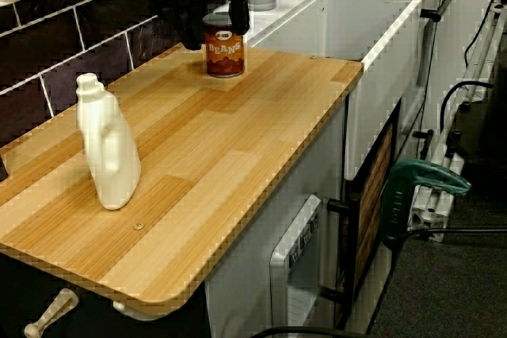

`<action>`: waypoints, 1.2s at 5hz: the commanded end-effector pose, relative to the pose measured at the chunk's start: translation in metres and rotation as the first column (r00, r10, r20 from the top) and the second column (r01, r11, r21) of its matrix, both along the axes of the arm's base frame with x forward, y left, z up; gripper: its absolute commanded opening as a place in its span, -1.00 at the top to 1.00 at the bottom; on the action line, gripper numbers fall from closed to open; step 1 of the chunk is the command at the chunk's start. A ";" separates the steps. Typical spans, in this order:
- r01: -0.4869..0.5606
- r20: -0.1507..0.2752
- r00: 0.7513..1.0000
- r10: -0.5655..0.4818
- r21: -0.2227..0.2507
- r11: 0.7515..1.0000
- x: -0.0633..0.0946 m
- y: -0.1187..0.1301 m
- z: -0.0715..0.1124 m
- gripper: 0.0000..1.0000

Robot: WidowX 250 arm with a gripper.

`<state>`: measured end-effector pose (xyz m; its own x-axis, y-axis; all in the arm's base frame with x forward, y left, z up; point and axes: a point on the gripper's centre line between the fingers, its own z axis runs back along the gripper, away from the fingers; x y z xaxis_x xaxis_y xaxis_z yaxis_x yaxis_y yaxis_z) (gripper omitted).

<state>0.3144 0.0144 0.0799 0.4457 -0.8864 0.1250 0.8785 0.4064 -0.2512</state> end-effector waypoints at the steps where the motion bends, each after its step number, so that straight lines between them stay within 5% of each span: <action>1: -0.012 0.063 0.998 0.014 -0.021 1.000 0.013 -0.014 0.005 -1.00; 3: -0.037 0.062 0.997 0.038 -0.022 0.999 0.017 -0.028 -0.001 -1.00; 6: -0.012 0.026 1.000 0.014 -0.060 0.998 -0.017 -0.043 0.001 -1.00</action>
<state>0.2906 -0.0287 0.0628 0.4727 -0.8663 0.1613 0.8565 0.4087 -0.3153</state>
